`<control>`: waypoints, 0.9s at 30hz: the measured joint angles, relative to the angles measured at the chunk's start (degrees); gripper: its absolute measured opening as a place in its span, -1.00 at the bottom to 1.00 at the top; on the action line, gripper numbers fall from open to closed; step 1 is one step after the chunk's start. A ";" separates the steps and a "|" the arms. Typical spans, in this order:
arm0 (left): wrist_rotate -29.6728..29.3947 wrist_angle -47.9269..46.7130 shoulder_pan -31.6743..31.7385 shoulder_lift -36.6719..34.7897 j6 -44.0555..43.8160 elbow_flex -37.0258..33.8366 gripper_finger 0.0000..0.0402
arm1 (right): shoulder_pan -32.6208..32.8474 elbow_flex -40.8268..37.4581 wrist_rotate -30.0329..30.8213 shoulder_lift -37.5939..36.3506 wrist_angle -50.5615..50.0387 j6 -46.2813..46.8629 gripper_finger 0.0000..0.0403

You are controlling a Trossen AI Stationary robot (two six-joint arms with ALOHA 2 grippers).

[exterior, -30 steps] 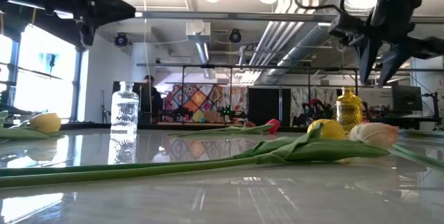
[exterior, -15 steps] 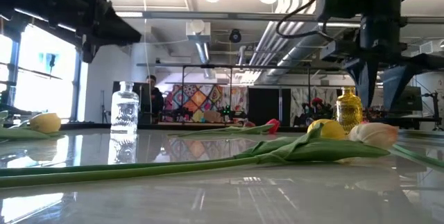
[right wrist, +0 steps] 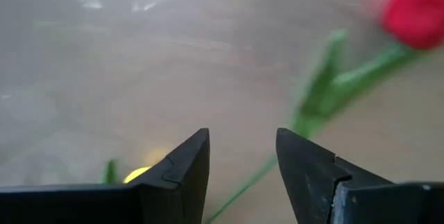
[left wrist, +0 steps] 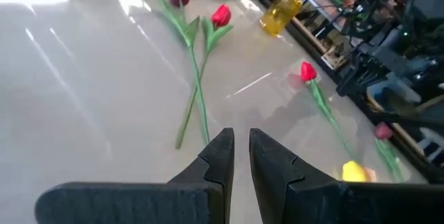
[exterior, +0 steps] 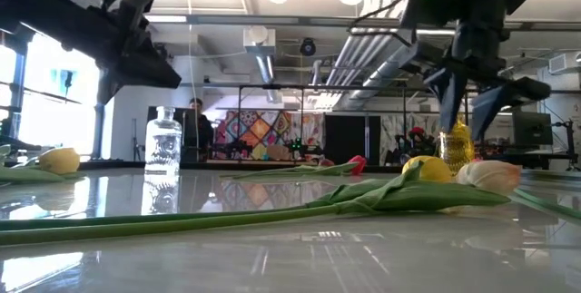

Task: Sort flowers into vase by color
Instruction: Put the bottom red tulip into the yellow vase

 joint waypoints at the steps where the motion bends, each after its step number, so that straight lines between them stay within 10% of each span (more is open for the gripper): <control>1: 0.01 1.14 0.00 0.56 -1.19 0.00 -0.83 | 0.36 0.00 0.22 0.00 -1.38 0.81 -0.22; 14: 1.86 6.06 -0.52 7.62 -1.15 0.00 -0.83 | 8.07 0.00 1.73 1.17 -9.84 11.27 -0.24; 27: 7.56 11.83 -0.55 12.83 3.81 0.00 -0.83 | 10.54 0.04 0.20 8.37 3.24 14.37 -0.24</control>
